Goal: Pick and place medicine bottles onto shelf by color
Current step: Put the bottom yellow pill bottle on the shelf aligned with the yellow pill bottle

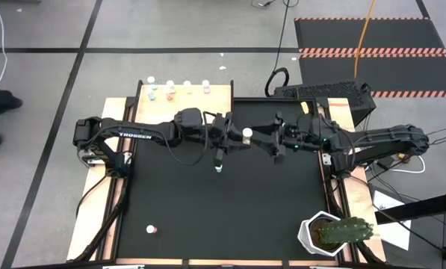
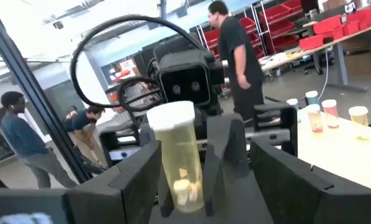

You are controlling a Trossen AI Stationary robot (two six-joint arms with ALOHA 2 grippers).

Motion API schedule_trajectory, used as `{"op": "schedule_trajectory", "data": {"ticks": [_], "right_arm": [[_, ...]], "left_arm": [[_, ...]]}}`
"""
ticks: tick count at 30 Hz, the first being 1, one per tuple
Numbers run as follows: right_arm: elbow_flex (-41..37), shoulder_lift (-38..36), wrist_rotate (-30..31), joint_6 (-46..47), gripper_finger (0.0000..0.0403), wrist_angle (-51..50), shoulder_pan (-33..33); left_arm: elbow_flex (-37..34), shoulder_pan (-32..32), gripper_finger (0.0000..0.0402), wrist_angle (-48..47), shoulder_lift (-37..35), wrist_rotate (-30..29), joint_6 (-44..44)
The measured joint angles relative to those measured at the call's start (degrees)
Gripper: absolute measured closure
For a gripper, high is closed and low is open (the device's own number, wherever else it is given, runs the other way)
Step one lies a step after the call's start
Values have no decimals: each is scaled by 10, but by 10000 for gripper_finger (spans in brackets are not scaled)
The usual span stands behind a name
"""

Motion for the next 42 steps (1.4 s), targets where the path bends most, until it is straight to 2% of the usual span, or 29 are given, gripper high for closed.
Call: {"op": "schedule_trajectory", "data": {"ticks": [6, 9, 14, 26, 29, 32, 39, 42], "right_arm": [[-8, 20, -18, -32, 165, 31, 0], [-8, 32, -45, -36, 165, 44, -5], [-8, 36, -45, -40, 174, 44, -9], [-7, 36, -56, -50, 316, 41, -17], [-7, 34, -56, -64, 327, 27, -18], [-7, 30, -59, -68, 321, -3, -22], [-7, 5, -66, -86, 306, -68, -23], [-7, 0, -64, -99, 306, -90, -23]], "left_arm": [[0, 1, 287, 0, 0, -3, 9], [0, 1, 291, 0, 0, -3, 9], [0, 4, 300, 0, 0, -3, 10], [0, 11, 260, -22, 0, -37, -11], [0, 11, 240, -47, 0, -56, -22], [0, 12, 207, -74, -4, -62, -13], [0, 35, 121, -149, -67, -72, 17], [0, 48, 96, -147, -88, -87, -6]]}}
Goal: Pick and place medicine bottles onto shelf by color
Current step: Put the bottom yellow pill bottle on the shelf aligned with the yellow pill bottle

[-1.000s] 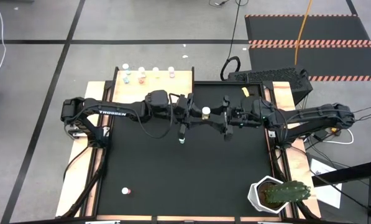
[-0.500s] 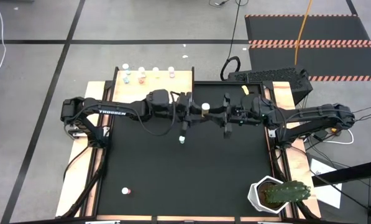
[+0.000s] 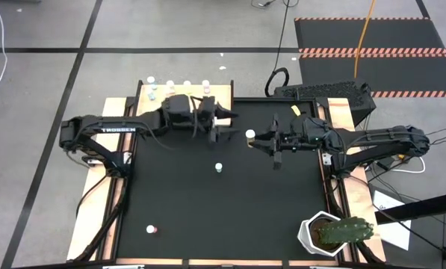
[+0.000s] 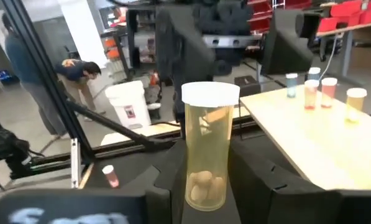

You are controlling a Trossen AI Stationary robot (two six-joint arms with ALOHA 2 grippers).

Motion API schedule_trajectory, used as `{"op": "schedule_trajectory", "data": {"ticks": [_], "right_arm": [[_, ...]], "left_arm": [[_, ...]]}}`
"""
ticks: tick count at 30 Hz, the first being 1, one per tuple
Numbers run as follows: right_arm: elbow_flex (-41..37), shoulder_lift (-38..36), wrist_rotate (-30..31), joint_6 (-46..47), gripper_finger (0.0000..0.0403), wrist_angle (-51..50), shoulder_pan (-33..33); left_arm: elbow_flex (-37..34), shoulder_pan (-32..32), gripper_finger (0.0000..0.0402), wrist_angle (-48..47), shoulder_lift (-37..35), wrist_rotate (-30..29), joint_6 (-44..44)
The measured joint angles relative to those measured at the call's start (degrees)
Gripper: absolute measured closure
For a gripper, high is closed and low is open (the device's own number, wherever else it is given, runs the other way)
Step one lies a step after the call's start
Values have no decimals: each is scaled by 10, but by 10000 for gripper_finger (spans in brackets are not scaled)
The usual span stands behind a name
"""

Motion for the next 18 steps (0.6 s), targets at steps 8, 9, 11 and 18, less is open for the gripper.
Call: {"op": "schedule_trajectory", "data": {"ticks": [8, 9, 11, 18], "right_arm": [[0, 11, 2, -72, 305, -24, 0], [0, 11, 4, -79, 305, -22, 0], [0, 12, 6, -87, 305, -23, -2], [0, 13, 4, -90, 305, -25, -5]], "left_arm": [[0, -10, 100, 10, 9, 18, -39], [0, -15, 104, 10, 14, 19, -31], [0, -26, 111, 13, 20, 20, -15], [0, -46, 123, 40, 23, -3, -1]]}}
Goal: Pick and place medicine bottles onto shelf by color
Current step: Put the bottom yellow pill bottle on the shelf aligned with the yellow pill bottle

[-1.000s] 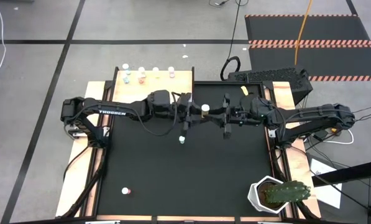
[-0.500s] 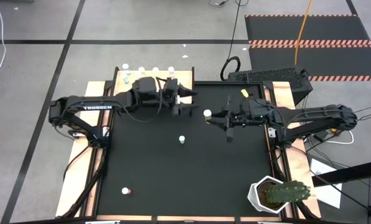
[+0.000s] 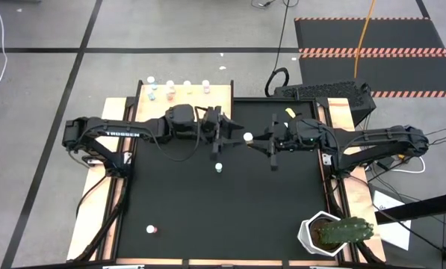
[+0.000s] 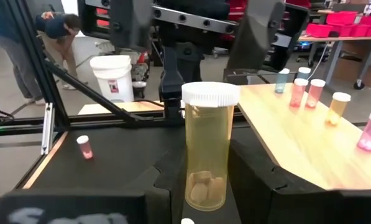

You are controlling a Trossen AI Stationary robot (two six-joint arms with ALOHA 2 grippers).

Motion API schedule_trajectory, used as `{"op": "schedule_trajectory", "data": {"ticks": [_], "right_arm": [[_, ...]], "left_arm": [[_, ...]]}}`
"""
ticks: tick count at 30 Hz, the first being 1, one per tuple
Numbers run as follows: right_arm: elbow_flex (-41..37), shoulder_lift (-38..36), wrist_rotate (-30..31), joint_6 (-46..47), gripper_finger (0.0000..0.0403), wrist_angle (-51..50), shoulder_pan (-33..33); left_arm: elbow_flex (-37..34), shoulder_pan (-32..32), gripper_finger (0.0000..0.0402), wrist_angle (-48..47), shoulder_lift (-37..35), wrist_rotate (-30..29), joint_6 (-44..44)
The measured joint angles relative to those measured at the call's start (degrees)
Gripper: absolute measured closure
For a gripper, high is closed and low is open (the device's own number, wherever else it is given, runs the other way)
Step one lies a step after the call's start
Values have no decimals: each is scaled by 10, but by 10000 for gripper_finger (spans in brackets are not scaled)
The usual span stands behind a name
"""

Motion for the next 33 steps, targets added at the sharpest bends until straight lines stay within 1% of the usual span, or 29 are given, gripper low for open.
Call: {"op": "schedule_trajectory", "data": {"ticks": [4, 8, 23, 26, 33], "right_arm": [[0, 0, 0, -4, 305, 1, 0], [0, 0, 0, -4, 305, 1, 0], [0, 0, -2, 7, 305, 0, 1], [0, 0, -2, 7, 305, 0, 1], [0, 0, -2, 7, 305, 0, 1]], "left_arm": [[0, -3, 123, 18, 14, -26, 4], [0, -5, 123, 54, 38, -28, -1], [0, -9, 126, 47, 45, -28, -5], [0, -9, 143, 48, 45, -28, -5], [0, -9, 218, 48, 45, -27, -5]]}}
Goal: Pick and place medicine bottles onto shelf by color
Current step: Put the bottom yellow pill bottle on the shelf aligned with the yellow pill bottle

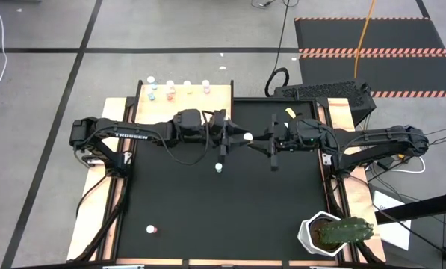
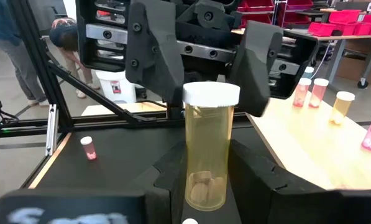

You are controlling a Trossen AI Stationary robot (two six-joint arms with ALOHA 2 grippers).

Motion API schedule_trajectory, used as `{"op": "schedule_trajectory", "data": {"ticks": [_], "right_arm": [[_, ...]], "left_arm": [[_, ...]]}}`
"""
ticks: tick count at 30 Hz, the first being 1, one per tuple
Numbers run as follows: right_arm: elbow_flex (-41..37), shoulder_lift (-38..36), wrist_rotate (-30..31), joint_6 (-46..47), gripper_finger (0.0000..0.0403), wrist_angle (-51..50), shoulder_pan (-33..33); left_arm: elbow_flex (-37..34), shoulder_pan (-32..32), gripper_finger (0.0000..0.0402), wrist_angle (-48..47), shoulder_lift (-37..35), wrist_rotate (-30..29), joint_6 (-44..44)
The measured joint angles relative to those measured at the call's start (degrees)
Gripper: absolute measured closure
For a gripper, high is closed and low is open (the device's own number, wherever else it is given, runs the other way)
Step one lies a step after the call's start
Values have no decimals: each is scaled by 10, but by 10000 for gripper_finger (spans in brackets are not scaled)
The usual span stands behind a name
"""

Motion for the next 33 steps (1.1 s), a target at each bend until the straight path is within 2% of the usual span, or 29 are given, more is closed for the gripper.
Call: {"op": "schedule_trajectory", "data": {"ticks": [10, 16, 21, 29, 33], "right_arm": [[0, 0, 0, 4, 305, 0, 0], [0, 0, 2, 4, 291, 0, 0], [0, 0, 7, 4, 251, 1, 0], [0, -15, 76, 15, 153, 7, 0], [0, -27, 127, 5, 112, 2, 0]], "left_arm": [[0, 2, 281, 2, 0, 14, 3], [0, 7, 280, 8, 0, 18, 3], [0, 16, 276, 11, -1, 18, 3], [0, 45, 283, 9, -36, 13, 11], [0, 75, 279, -60, -83, 3, 24]]}}
